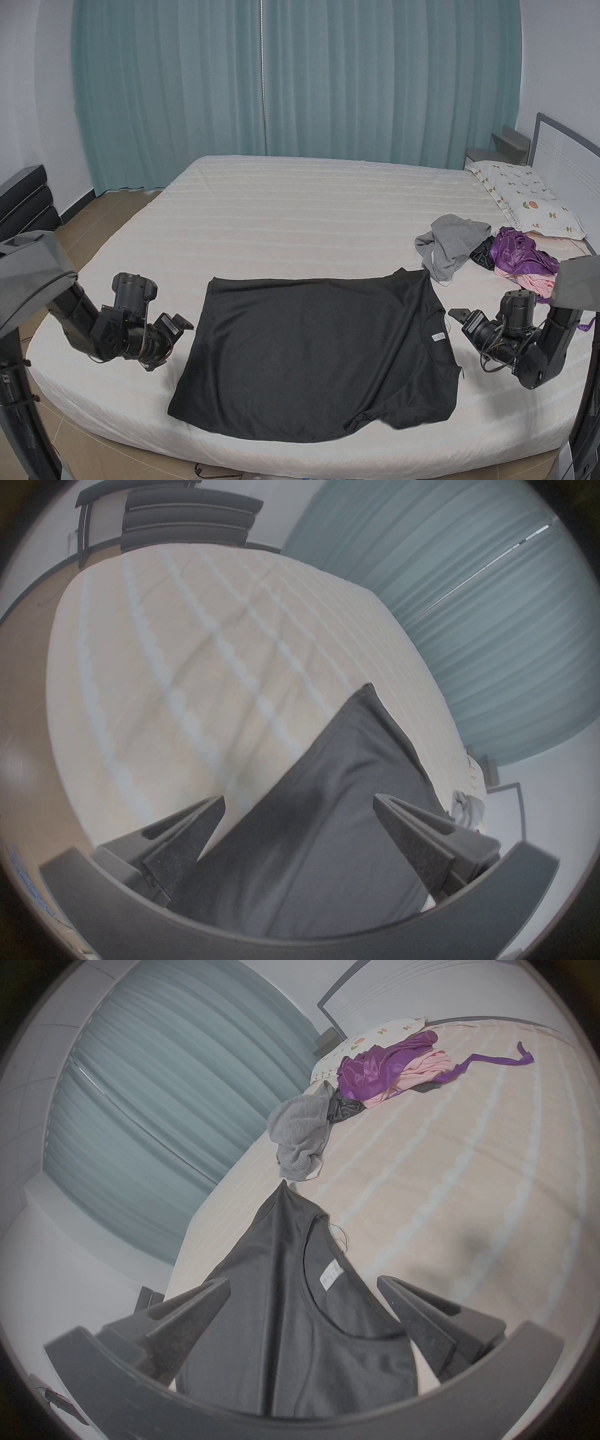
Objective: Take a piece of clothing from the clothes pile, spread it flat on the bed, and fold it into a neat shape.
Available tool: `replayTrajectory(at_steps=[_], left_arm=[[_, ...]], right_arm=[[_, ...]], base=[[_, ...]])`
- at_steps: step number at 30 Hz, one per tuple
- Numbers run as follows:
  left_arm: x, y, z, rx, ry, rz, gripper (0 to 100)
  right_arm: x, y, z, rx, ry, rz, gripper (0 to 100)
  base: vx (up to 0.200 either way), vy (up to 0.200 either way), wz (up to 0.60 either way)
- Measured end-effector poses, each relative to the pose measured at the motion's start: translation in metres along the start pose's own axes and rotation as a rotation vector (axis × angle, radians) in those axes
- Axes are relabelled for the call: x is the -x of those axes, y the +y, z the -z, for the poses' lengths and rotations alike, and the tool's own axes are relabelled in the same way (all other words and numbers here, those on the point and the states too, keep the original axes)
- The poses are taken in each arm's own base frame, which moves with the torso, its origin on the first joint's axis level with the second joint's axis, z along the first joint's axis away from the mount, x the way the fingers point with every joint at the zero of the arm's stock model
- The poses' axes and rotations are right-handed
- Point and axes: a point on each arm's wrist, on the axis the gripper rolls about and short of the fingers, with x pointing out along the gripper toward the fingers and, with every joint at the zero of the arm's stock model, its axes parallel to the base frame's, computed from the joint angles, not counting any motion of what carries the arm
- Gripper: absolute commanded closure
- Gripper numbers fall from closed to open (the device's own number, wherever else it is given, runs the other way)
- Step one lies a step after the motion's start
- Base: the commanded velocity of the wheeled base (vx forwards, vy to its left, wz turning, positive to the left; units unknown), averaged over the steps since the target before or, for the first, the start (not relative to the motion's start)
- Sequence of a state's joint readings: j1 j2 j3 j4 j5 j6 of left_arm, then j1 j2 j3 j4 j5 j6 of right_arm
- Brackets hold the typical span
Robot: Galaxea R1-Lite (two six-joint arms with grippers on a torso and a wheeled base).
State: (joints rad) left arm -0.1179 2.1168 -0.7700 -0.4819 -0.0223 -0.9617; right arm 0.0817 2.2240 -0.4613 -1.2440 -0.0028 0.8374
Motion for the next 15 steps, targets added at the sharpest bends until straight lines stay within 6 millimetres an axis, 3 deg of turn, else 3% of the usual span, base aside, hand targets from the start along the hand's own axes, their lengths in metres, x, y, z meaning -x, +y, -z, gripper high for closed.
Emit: replayTrajectory(at_steps=[8,15], left_arm=[[0.063,0.032,0.038,-0.003,0.154,0.098,0],[0.085,0.043,0.052,-0.020,0.200,0.142,0]], right_arm=[[0.051,-0.008,0.017,0.003,0.038,-0.047,0],[0.071,-0.013,0.038,-0.018,0.145,-0.081,0]], base=[[0.000,0.000,0.00],[0.000,0.000,0.00]])
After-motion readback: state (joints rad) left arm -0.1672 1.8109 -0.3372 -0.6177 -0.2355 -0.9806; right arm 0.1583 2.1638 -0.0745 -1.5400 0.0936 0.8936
